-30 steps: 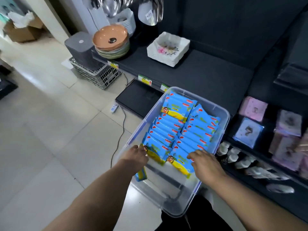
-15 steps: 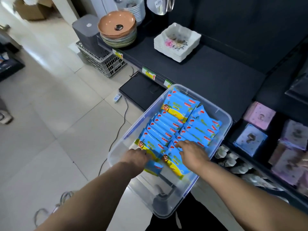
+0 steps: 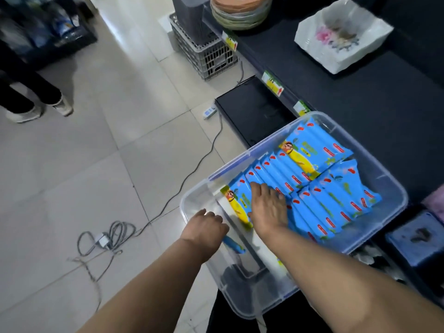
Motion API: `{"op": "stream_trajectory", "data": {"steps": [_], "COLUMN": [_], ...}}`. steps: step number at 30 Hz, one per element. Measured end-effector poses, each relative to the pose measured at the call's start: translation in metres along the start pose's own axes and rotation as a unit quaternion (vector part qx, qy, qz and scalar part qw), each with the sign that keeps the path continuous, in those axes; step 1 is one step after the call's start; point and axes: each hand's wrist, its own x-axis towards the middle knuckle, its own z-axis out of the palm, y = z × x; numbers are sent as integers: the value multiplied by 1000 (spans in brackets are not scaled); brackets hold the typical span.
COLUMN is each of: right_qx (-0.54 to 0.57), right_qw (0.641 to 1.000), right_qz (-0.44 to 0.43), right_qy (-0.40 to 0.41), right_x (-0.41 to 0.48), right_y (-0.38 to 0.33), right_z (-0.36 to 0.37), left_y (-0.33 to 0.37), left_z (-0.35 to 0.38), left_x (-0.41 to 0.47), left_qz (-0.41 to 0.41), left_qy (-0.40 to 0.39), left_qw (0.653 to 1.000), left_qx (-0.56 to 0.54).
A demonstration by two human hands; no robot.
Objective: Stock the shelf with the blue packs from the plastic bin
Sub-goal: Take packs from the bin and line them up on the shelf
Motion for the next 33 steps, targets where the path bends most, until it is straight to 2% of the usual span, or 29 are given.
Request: {"op": "stream_trajectory", "data": {"steps": [7,10,16,22,26,30,33], "right_qx": [40,21,63,28,98,111,127], "right_qw": [998,998,992,986,975,978,976], "right_qz": [5,-32,-90,-125,-89,-84,-78], "right_qy": [-50,-53,-65,-108,-176,-158,-157], "right_x": [9,2,-3,-2,-6,-9,-9], "right_y": [10,24,25,5,5,12,26], "right_z": [-7,-14,-22,-2,6,-7,-21], "left_y": [-3,1,6,-6,-18,-18,-12], "left_z": [3,-1,-10,-18,-19,-27,-39], "left_x": [5,6,5,-3,-11,-17,-15], "left_qz": [-25,-30,-40,-68,-121,-192,-245], "left_qy": [13,8,-3,57,87,101,142], "left_qw": [999,998,998,990,971,935,900], "left_qx": [-40,-48,-45,-108,-186,-282,-331]}}
